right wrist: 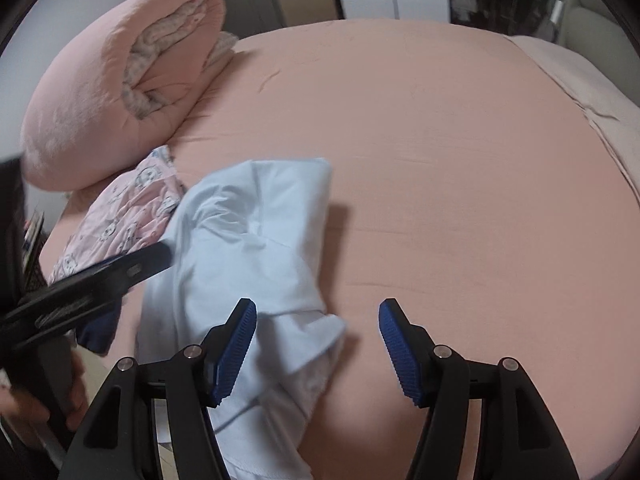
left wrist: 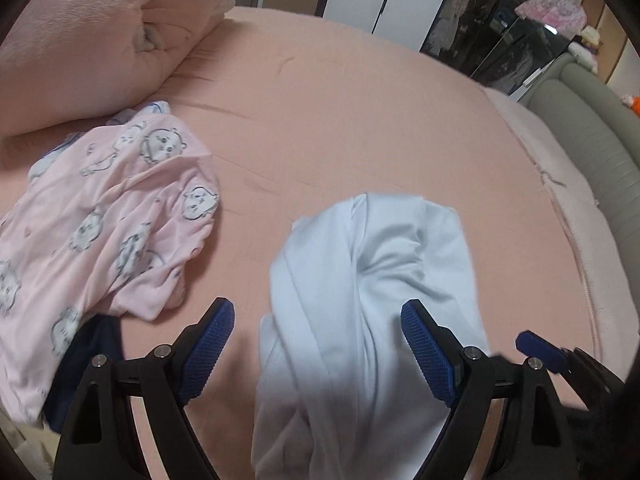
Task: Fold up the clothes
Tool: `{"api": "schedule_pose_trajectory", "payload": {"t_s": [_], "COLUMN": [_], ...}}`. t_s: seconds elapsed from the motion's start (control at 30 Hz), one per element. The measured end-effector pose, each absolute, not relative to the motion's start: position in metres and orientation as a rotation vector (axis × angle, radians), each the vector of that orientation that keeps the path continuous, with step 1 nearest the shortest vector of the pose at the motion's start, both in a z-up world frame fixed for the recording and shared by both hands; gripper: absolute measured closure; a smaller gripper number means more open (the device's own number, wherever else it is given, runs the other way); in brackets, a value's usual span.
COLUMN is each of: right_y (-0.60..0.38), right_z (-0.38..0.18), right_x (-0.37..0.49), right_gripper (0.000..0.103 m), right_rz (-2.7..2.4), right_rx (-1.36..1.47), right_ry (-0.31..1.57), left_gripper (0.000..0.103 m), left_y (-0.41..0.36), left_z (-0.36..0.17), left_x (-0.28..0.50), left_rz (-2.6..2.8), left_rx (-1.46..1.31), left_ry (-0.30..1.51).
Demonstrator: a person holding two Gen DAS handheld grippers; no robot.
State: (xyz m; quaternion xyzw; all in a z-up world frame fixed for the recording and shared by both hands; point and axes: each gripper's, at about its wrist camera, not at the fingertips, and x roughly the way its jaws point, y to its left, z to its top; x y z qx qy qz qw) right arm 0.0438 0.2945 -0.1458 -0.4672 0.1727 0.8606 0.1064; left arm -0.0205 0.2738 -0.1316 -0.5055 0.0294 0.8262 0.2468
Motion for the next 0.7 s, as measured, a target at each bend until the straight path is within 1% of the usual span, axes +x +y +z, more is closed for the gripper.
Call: {"api": "schedule_pose_trajectory", "payload": {"t_s": [0.13, 0.17, 0.23, 0.3, 0.37, 0.4, 0.43, 0.57, 0.63, 0.7], "right_y": [0.286, 0.287, 0.289, 0.295, 0.300, 0.299, 0.299, 0.289, 0.286, 0.287], "right_z": [-0.164, -0.170, -0.180, -0.189, -0.196, -0.197, -0.198, -0.200, -0.200, -0.198], "right_x": [0.031, 0.032, 0.035, 0.042, 0.049, 0.052, 0.055, 0.060, 0.062, 0.063], "right_gripper": [0.040, 0.040, 0.040, 0.039, 0.036, 0.035, 0.034, 0.032, 0.031, 0.031], "right_rz": [2.476, 2.456, 2.417, 2.399, 2.394, 2.395, 2.397, 2.392, 2.391, 2.394], "right_rx": [-1.476, -1.493, -1.523, -1.537, -1.540, -1.543, -1.546, -1.581, -1.579, -1.573], "right_ry": [0.422, 0.431, 0.462, 0.554, 0.624, 0.620, 0.608, 0.451, 0.416, 0.421], "left_gripper": [0.016, 0.016, 0.016, 0.016, 0.015, 0.015, 0.014, 0.010, 0.010, 0.010], "left_y": [0.277, 0.274, 0.264, 0.255, 0.247, 0.245, 0.242, 0.236, 0.236, 0.234], "left_z": [-0.148, -0.151, -0.156, -0.161, -0.167, -0.169, -0.172, -0.176, -0.175, -0.171], "left_x": [-0.032, -0.035, -0.040, -0.042, -0.045, -0.045, -0.046, -0.047, -0.046, -0.043], "left_rz": [2.246, 2.249, 2.284, 2.271, 2.254, 2.256, 2.258, 2.270, 2.271, 2.268], "left_rx": [-1.428, -1.442, -1.467, -1.477, -1.486, -1.487, -1.487, -1.474, -1.474, -1.480], "left_ry": [0.106, 0.107, 0.116, 0.104, 0.099, 0.110, 0.121, 0.154, 0.163, 0.155]}}
